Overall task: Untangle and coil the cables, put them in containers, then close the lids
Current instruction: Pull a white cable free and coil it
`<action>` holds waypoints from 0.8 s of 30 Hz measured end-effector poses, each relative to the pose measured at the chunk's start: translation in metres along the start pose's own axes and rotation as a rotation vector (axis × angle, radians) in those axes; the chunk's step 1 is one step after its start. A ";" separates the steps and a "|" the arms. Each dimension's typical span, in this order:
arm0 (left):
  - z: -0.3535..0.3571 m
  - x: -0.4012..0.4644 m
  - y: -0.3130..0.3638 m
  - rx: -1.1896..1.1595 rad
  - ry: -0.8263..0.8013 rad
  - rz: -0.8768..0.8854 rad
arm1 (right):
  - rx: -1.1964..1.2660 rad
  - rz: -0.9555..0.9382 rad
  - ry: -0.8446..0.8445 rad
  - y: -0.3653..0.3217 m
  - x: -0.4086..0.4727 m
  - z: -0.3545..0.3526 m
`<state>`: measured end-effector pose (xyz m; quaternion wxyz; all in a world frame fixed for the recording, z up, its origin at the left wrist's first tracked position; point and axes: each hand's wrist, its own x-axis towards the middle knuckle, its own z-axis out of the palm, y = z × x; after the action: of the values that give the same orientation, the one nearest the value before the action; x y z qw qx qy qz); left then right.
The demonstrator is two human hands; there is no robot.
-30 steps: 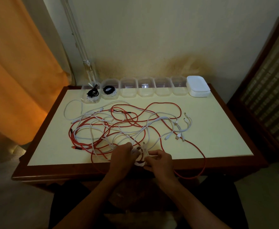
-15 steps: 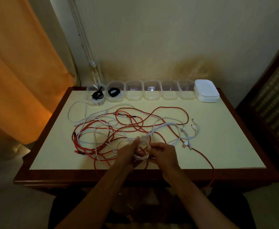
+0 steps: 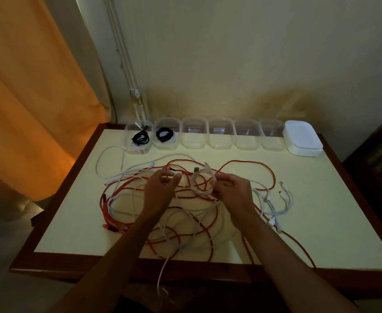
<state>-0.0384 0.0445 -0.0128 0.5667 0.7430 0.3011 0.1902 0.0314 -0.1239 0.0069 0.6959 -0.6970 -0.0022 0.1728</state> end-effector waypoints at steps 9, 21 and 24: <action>-0.006 0.069 -0.071 1.083 -0.181 0.227 | -0.792 -0.418 -0.035 -0.029 0.115 0.021; 0.001 0.075 -0.092 1.072 -0.091 0.199 | -0.974 -0.557 -0.019 -0.069 0.259 0.080; 0.001 0.076 -0.094 1.077 -0.093 0.198 | -1.001 -0.535 -0.100 -0.053 0.281 0.092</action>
<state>-0.0029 0.1107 -0.1075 0.0984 0.9603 0.2593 0.0285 0.2856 0.0349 -0.0061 0.2995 -0.9079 -0.2932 0.0011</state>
